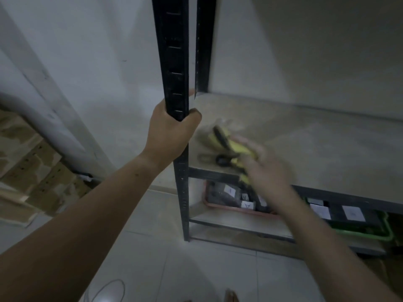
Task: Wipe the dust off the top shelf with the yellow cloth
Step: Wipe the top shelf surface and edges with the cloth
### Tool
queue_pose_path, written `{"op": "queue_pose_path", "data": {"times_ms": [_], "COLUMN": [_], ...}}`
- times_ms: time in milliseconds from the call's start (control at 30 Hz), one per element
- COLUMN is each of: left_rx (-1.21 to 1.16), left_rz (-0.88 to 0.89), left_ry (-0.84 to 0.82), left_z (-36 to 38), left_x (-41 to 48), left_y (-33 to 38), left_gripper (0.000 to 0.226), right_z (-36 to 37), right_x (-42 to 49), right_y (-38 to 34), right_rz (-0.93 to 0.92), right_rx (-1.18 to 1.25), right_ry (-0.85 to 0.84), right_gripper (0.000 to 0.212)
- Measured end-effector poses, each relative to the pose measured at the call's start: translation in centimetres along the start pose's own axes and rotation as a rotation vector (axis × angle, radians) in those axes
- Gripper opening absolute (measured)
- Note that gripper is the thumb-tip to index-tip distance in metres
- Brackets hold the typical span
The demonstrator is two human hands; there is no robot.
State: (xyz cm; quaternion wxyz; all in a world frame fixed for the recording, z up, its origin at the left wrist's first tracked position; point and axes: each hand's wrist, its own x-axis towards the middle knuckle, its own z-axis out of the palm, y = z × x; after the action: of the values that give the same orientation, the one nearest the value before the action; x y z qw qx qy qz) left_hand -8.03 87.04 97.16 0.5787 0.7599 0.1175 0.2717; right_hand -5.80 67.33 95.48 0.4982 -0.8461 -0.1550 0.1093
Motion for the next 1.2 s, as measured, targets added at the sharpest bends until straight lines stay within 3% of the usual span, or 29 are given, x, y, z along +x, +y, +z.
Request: {"op": "queue_pose_path", "data": {"times_ms": [133,267,333,400,467,533,567,667,733,800,867,933,1133,1200], "left_rx": [0.017,0.019,-0.011,-0.029,-0.005,0.018,0.023,0.024,0.019,0.007,0.004,0.021,0.045,0.053], "left_rz": [0.005,0.006,0.008,0.024,0.059,0.081,0.091,0.105,0.092,0.083,0.067,0.062,0.054,0.029], "left_ry": [-0.008,-0.017,-0.006,0.014,0.03,0.027,0.009,-0.026,-0.029,-0.027,-0.02,-0.013,0.004,-0.002], "left_z": [0.0,0.0,0.1,0.1,0.3,0.2,0.2,-0.1,0.0,0.1,0.1,0.1,0.1,0.0], "left_x": [-0.2,-0.1,-0.2,-0.2,-0.1,-0.1,-0.1,0.0,-0.1,-0.1,-0.1,-0.1,0.0,0.0], "left_y": [0.0,0.0,0.0,0.0,-0.2,-0.4,-0.3,-0.6,-0.7,-0.7,-0.7,-0.7,-0.4,-0.4], "left_gripper": [0.036,0.031,0.032,0.031,0.025,0.021,0.02,0.015,0.014,0.014,0.014,0.013,0.015,0.014], "right_z": [-5.1,-3.6,1.4,6.8,10.0,9.7,8.5,3.6,-0.5,-4.4,-6.0,-3.9,6.1,6.8], "right_x": [8.5,15.0,14.6,12.9,10.9,10.0,9.9,12.0,14.5,16.7,18.7,18.5,8.4,5.2], "right_y": [3.3,6.5,4.5,1.3,-1.8,-3.7,-4.4,-3.0,0.3,4.1,7.4,7.8,2.5,2.1], "right_rz": [0.013,0.061,0.049,-0.108,-0.209,-0.119,-0.058,0.158,0.107,0.086,0.184,0.139,-0.354,-0.465], "right_rx": [-0.25,-0.76,-0.809,-0.762,-0.464,-0.058,0.113,0.374,0.24,-0.069,-0.348,-0.602,-0.537,-0.603], "right_ry": [0.244,0.101,0.104,-0.015,-0.247,-0.429,-0.419,-0.108,0.223,0.371,0.316,0.205,-0.154,-0.2], "right_gripper": [0.043,0.052,0.05,0.046,0.037,0.027,0.019,0.015,0.017,0.032,0.047,0.044,0.046,0.049]}}
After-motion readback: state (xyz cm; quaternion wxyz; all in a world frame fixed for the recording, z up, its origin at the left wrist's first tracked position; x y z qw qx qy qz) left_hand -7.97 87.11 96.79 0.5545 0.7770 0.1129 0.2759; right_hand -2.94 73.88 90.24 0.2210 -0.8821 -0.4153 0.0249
